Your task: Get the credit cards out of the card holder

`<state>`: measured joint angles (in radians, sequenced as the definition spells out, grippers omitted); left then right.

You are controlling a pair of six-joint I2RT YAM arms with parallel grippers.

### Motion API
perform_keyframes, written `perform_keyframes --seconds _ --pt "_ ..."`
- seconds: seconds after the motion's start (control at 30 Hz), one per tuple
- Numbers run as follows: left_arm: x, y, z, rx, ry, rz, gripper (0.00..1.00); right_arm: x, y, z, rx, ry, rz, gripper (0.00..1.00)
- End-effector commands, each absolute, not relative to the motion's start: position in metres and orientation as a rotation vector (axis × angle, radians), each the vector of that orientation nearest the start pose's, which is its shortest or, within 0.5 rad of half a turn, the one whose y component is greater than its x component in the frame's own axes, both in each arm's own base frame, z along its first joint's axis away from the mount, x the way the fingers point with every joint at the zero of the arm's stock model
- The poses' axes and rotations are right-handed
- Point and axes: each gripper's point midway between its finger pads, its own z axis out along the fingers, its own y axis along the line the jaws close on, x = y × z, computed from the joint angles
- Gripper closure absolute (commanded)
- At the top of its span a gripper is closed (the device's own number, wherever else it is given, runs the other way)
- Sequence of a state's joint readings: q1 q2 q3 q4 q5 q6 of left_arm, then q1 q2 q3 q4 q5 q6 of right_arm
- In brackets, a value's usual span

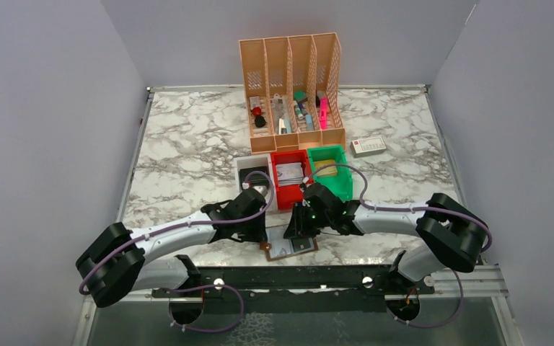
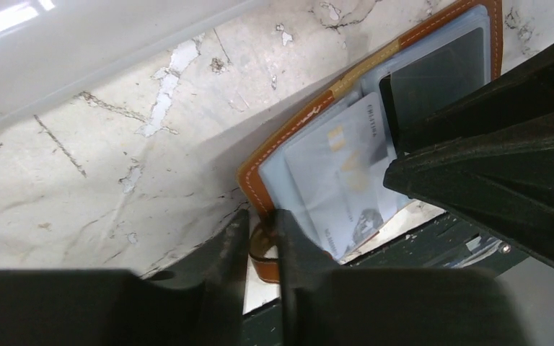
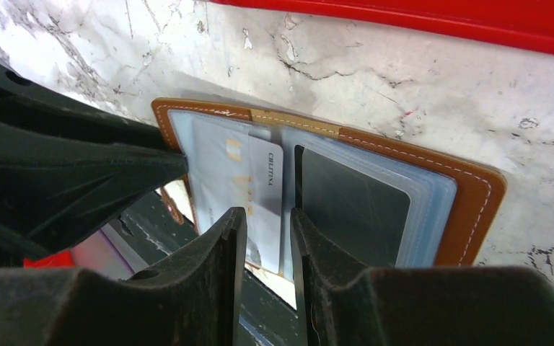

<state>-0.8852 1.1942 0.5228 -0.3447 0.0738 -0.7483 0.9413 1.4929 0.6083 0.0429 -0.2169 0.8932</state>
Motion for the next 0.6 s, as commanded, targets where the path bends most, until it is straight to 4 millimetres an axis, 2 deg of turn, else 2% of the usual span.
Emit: perform_keyframes --seconds 0.0,0.2,0.3,0.47,0.57 --pt "0.14 -0.225 0.043 0.196 2.679 -0.632 0.71 0.145 0.297 0.011 -0.15 2.747 0.834 0.65" --pt "0.147 -0.231 0.062 0.172 2.612 -0.685 0.49 0.143 0.3 0.008 -0.158 2.749 0.864 0.65" --pt "0.148 -0.234 0.069 0.178 2.59 -0.704 0.43 0.141 0.303 0.007 -0.156 2.755 0.889 0.65" --pt "0.146 -0.239 0.067 0.213 2.596 -0.738 0.4 0.141 0.304 0.006 -0.149 2.754 0.904 0.65" --pt "0.14 -0.241 0.059 0.237 2.626 -0.75 0.45 0.141 0.303 0.006 -0.149 2.754 0.899 0.65"
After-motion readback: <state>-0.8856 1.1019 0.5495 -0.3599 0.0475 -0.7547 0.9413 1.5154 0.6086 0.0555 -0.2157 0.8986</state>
